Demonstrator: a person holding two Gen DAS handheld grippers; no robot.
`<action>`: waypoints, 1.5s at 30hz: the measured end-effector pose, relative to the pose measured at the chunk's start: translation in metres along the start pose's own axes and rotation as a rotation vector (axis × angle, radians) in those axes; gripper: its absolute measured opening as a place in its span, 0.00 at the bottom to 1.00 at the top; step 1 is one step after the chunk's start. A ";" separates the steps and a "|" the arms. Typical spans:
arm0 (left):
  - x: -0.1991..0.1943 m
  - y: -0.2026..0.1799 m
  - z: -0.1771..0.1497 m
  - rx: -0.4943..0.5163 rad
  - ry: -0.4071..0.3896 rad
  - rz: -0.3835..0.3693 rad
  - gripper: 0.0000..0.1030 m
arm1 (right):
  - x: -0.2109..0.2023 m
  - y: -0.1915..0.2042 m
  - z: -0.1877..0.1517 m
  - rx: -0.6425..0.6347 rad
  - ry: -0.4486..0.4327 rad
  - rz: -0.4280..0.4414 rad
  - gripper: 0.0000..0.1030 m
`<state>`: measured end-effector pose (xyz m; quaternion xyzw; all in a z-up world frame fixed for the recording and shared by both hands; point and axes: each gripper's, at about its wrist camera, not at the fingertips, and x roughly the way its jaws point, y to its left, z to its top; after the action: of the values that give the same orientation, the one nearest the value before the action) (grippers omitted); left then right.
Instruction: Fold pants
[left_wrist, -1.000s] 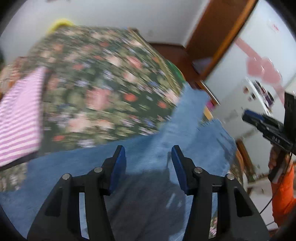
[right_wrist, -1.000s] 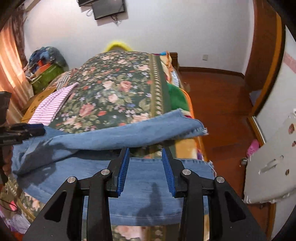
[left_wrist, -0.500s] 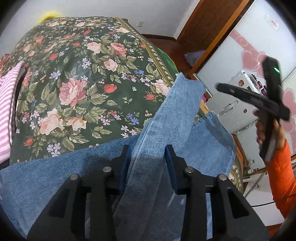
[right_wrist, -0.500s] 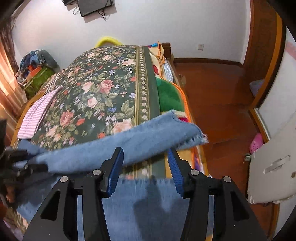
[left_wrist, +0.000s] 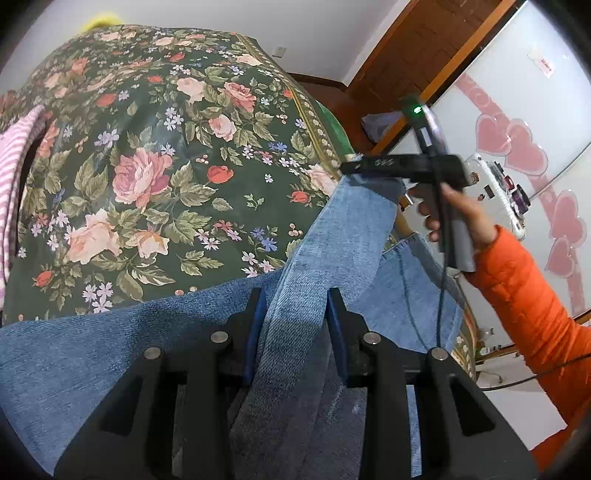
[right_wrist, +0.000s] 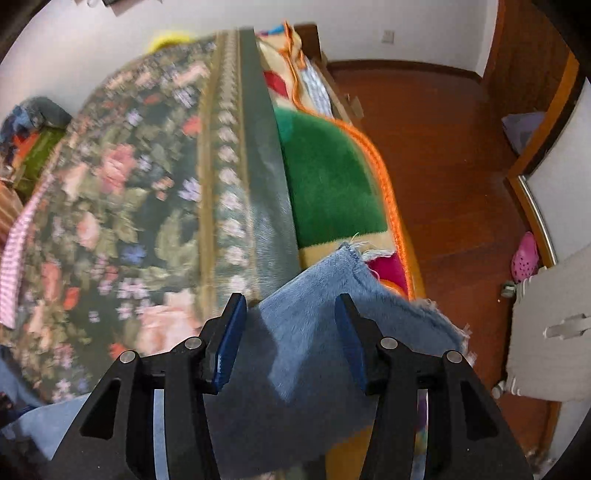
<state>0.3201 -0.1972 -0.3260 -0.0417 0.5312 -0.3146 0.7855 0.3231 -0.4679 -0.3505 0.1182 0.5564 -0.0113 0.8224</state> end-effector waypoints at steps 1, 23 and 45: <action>0.000 0.002 0.001 -0.008 0.001 -0.009 0.32 | 0.007 -0.001 -0.001 0.000 0.014 0.011 0.45; -0.037 -0.058 -0.017 0.130 -0.036 0.061 0.17 | -0.139 -0.011 -0.016 -0.015 -0.276 0.104 0.08; -0.019 -0.115 -0.093 0.230 0.046 0.143 0.13 | -0.144 -0.082 -0.155 0.128 -0.234 0.081 0.08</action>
<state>0.1843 -0.2538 -0.3053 0.0938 0.5110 -0.3176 0.7933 0.1143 -0.5314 -0.2881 0.1906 0.4497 -0.0274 0.8722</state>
